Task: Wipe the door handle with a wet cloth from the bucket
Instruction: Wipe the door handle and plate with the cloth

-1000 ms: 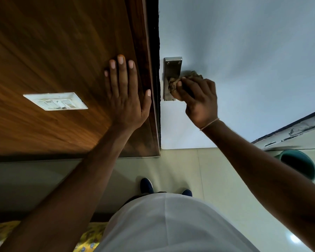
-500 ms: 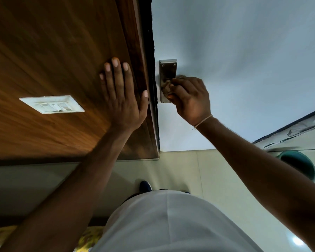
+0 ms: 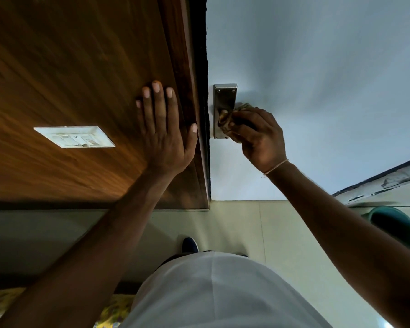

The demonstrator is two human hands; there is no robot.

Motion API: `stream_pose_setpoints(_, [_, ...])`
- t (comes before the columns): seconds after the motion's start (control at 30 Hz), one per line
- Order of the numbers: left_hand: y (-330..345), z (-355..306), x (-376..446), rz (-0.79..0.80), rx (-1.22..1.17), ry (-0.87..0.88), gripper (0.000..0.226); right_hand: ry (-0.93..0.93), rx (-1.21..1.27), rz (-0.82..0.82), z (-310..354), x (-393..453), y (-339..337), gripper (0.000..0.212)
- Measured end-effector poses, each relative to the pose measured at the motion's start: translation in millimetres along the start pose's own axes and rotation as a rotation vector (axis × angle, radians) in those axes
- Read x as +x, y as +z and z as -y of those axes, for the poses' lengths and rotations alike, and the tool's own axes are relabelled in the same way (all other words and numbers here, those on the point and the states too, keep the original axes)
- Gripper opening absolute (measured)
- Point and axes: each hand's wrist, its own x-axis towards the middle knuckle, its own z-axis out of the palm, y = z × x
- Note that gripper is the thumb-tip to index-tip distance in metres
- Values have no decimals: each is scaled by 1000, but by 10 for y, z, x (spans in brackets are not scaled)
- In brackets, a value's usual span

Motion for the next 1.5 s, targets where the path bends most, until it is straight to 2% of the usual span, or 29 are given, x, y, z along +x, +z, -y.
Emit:
stream_pose_setpoints(0.1, [4, 5, 7, 3, 10, -2, 78, -73, 5, -12, 157, 127, 155, 9])
stream_pose_setpoints(0.27, [-20, 44, -7, 23, 16, 17, 78, -167, 50, 43, 181, 200, 258, 18])
stream_pose_setpoints(0.37, [-37, 27, 3, 26, 10, 11, 79, -120, 82, 36, -49, 54, 75, 26])
stream_pose_setpoints(0.5, [-38, -17, 15, 32, 21, -6, 79, -12, 37, -6, -322, -190, -157, 24])
stream_pose_setpoints(0.6, [-41, -26, 13, 31, 22, -8, 80, 12, 25, -13, -258, -153, -126, 22])
stream_pose_setpoints(0.8, [-30, 3, 10, 40, 36, -3, 81, -65, 59, -29, 176, 112, 227, 16])
stream_pose_setpoints(0.9, [-37, 6, 11, 50, 33, 3, 81, -86, 42, -2, 29, 59, 123, 19])
stream_pose_setpoints(1.03, [-51, 1, 15, 54, 29, -3, 82, 13, -18, -29, -287, -160, -116, 20])
stream_pose_setpoints(1.17, [-68, -7, 18, 58, 28, -4, 82, 89, -82, -23, -195, -127, -52, 14])
stream_pose_setpoints(1.33, [-86, -21, 22, 56, 35, -4, 83, 30, -66, -10, 176, 100, 226, 19])
stream_pose_setpoints(1.5, [-71, -16, 22, 47, 29, -3, 82, 10, -119, 18, -103, 2, 2, 22])
